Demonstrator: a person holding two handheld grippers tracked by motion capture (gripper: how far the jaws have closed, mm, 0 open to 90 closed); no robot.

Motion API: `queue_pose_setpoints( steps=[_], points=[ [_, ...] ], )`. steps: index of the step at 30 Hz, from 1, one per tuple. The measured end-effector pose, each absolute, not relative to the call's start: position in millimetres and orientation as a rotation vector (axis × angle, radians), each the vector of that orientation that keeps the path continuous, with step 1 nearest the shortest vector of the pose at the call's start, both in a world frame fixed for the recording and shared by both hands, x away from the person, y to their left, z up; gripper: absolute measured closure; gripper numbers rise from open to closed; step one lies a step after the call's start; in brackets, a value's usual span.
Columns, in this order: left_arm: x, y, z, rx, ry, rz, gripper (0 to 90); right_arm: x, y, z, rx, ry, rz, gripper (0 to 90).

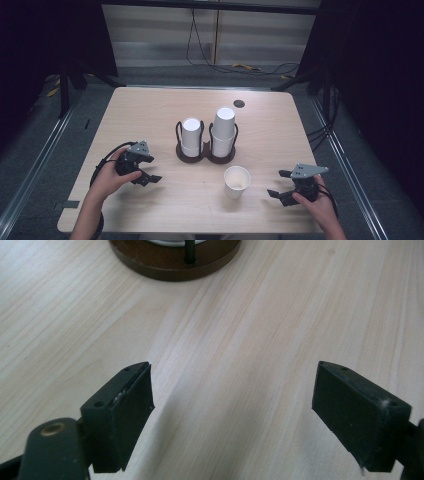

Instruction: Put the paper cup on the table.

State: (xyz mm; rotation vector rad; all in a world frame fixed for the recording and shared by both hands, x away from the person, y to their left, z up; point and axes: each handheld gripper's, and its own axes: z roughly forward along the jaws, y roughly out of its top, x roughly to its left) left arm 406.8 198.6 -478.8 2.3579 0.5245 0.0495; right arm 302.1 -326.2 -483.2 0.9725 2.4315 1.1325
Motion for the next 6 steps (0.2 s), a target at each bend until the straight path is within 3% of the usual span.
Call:
queue_pose_setpoints(
  steps=[6],
  points=[
    [407.6,198.7,-479.5,2.349,0.512,0.048,16.5,302.5,-328.6,-484.4,0.981,2.428,1.128,13.7]
  ],
)
